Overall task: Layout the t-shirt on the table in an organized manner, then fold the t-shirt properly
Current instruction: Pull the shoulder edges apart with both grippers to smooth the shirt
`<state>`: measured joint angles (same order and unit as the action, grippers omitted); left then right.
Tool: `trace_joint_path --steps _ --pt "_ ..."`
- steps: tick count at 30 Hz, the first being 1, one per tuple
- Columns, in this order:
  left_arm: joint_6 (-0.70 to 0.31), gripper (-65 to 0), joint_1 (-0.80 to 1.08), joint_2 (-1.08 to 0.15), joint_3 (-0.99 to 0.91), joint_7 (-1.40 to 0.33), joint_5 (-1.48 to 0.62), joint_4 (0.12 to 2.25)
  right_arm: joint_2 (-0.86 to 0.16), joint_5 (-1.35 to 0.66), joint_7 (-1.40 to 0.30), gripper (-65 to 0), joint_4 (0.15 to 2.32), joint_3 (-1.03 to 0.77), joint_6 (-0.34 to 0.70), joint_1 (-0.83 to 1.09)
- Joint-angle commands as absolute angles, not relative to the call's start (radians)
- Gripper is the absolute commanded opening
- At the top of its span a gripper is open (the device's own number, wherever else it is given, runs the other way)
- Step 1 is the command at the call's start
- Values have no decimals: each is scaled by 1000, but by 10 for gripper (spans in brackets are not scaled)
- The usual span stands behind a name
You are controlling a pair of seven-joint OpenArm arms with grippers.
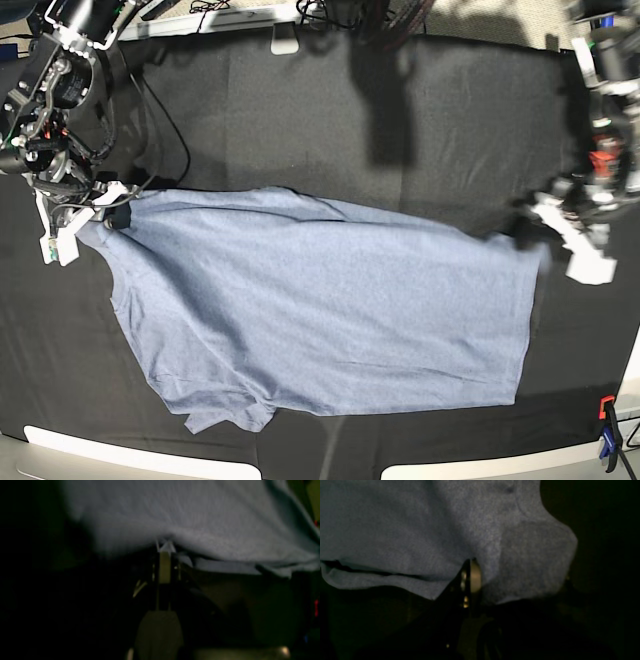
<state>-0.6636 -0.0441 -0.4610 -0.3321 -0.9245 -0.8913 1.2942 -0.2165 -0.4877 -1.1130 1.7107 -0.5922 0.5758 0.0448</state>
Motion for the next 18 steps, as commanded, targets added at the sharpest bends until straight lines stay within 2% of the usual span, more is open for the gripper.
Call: trace_joint_path --steps 1,6,13,18 --pt "-674 -650 -34 -485 -335 -921 -909 1333 -235 -502 -1101 -650 1731 -597 577 31" --pt "-674 -650 88 -516 -358 -921 -910 1460 -269 -501 -1131 -650 1750 -598 576 47" --pt "-670 -650 243 -516 -539 -941 -966 1652 -326 -502 -1131 -650 1919 -656 576 170" --pt "-675 -650 362 -516 -624 -997 -1027 1718 -332 -502 -1131 -650 1942 -667 576 229"
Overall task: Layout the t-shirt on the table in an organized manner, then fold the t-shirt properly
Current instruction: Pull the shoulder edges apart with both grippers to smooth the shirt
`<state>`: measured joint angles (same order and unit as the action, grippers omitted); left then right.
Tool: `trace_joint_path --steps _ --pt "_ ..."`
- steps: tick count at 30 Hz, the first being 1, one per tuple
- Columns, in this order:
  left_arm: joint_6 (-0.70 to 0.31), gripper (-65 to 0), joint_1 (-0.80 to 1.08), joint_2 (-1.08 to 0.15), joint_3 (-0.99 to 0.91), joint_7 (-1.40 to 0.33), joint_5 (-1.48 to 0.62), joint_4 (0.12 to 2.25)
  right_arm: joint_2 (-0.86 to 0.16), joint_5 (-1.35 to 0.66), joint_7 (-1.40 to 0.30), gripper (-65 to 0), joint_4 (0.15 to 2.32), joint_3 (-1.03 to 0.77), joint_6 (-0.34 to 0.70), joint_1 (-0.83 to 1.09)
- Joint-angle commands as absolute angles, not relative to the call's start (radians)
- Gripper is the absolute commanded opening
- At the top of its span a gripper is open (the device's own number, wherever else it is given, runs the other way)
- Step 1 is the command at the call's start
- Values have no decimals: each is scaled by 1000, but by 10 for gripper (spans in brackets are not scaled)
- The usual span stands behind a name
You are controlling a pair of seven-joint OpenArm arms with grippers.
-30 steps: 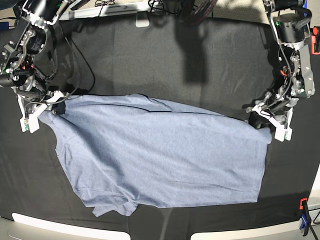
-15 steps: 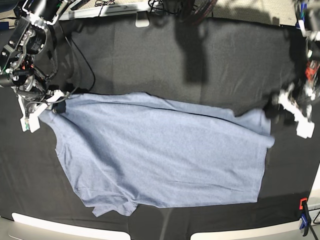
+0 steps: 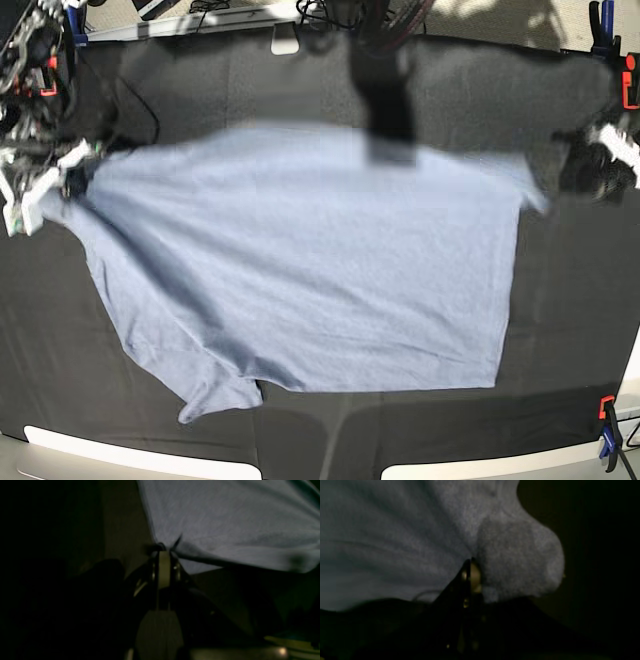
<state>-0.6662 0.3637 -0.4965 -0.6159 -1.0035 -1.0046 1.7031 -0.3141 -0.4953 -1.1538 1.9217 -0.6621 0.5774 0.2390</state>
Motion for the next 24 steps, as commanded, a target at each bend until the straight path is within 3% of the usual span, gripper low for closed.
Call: trace_joint_path --steps 1,7,10,12,14,16,18,24 --pt "-675 -650 388 -515 -629 -999 -1026 1718 -332 -502 -1131 -650 1942 -667 576 230" --pt "-694 -650 523 -496 -629 -975 -1023 1717 -332 -500 -1131 -630 1942 -667 577 231" --pt "-693 -650 531 -470 -628 -964 -1024 1717 -332 -498 -1131 -442 1942 -668 577 234" --pt "-693 -650 529 -452 -628 -948 -1024 1717 -332 -500 -1131 -373 1942 -668 576 233" --pt "-693 -631 529 -435 -628 -909 -1023 1717 -332 -516 -1131 -366 1946 -669 577 233" --pt "-693 -479 522 -415 -627 -864 -1023 1717 -332 -552 -1131 -366 1966 -679 587 233" --pt "-693 -393 496 -388 -627 -854 -1021 1717 -332 -604 -1129 -366 2005 -703 617 233" --pt "-647 -388 360 -260 -620 -854 -877 1715 -332 -696 -1127 -366 2108 -773 633 233"
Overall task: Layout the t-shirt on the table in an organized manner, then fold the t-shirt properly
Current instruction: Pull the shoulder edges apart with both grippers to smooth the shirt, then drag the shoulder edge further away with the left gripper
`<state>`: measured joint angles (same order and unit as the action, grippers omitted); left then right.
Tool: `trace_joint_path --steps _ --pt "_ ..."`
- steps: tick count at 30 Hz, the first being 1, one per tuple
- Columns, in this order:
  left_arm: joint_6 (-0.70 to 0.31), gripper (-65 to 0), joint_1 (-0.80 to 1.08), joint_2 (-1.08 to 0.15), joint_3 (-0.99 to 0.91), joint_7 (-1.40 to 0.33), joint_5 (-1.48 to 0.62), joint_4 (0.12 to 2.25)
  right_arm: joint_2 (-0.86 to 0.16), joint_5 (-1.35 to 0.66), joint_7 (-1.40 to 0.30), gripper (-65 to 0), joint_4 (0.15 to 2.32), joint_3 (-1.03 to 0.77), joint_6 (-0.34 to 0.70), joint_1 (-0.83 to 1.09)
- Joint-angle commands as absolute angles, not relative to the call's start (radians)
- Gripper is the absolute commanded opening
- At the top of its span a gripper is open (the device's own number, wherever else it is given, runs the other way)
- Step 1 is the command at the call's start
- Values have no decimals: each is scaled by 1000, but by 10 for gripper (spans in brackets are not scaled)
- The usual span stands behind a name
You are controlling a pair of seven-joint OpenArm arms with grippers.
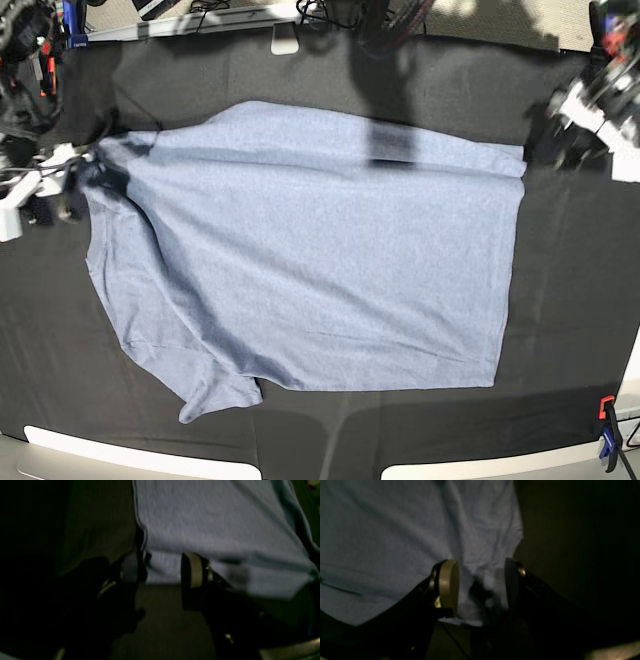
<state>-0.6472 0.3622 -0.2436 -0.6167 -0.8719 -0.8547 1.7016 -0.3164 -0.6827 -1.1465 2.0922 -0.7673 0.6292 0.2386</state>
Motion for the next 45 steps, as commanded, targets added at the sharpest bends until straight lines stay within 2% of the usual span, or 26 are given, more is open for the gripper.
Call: trace_joint_path --steps 1,6,11,18,23,27,29,32,39,45 --pt "-627 -388 340 -239 -616 -854 -838 1715 -333 -696 -1126 -366 2109 -774 633 233" --pt "-527 -390 277 -168 -593 -841 -634 1714 -332 -696 -1130 -366 2109 -774 633 233" --pt "-455 -390 280 -158 -593 -791 -527 1712 -332 -696 -1129 -366 2109 -774 633 233" --pt "-456 -401 280 -158 -558 -827 -588 1705 -332 -732 -1126 -366 2109 -774 633 233" --pt "-455 -401 280 -159 -485 -798 -542 1705 -332 -733 -1130 -366 2109 -774 633 233" --pt "-364 -401 280 -159 -474 -768 -464 1694 -332 -733 -1130 -366 2109 -774 633 233" --pt "-362 -448 280 -159 -474 -780 -438 1694 -332 -734 -1130 -366 2109 -774 633 233" --pt "-362 -650 283 -159 -474 -808 -449 1694 -332 -734 -1130 -366 2109 -774 633 233" --pt "-458 -650 388 -168 -490 -875 -643 1757 -333 -735 -1125 -366 2109 -774 633 233" --pt "-464 -650 579 -163 -593 -867 -709 1873 -333 -737 -1126 -366 2109 -774 633 233"
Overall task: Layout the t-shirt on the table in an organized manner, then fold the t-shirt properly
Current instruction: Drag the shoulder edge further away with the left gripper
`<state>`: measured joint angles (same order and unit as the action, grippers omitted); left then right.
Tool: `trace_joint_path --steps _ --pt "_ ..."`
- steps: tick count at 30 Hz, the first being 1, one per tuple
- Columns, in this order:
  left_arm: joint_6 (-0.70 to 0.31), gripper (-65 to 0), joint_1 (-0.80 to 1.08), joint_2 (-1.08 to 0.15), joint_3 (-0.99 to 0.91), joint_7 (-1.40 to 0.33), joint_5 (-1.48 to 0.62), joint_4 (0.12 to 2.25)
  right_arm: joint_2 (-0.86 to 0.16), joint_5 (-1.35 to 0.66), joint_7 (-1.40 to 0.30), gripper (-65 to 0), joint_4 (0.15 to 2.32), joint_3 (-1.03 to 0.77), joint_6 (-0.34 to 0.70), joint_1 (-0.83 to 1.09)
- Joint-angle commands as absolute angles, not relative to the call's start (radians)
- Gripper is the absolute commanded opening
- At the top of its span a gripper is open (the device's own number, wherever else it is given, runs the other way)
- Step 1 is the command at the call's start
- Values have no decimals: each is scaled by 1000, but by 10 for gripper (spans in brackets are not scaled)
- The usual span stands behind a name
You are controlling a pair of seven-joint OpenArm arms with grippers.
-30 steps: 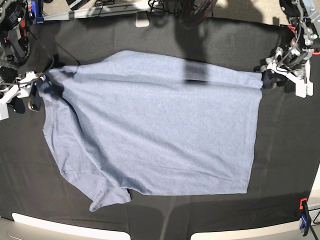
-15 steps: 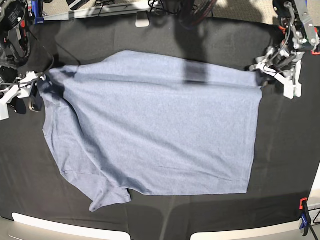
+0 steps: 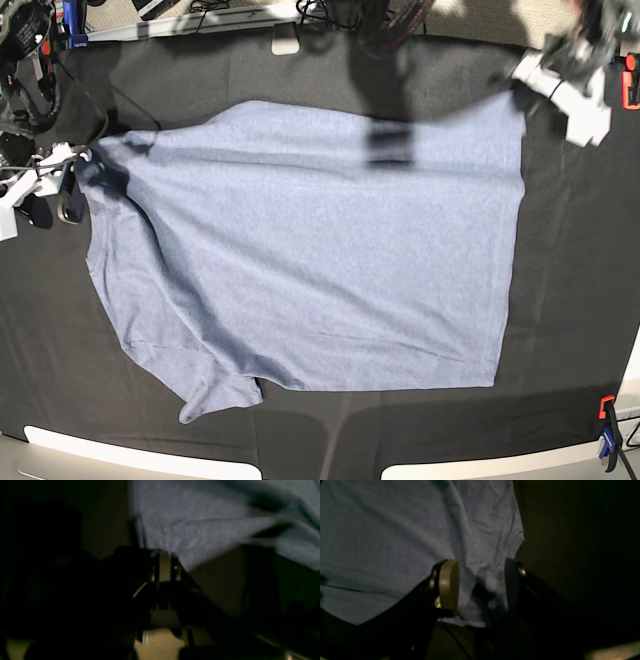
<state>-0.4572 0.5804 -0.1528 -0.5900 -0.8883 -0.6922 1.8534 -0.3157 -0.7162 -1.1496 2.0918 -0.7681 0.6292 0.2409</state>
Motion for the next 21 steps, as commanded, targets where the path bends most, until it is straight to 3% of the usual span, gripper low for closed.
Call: trace_joint_path --steps 1,8,21 --pt "-465 -650 603 -163 -613 -868 -709 1887 -332 -737 -1127 -366 2109 -774 633 233" --pt "-529 -650 699 -164 -666 -915 -709 1900 -332 -737 -1130 -366 2109 -774 633 233" --pt "-528 -650 684 -164 -666 -863 -709 1900 -332 -759 -1131 -366 2108 -773 634 359"
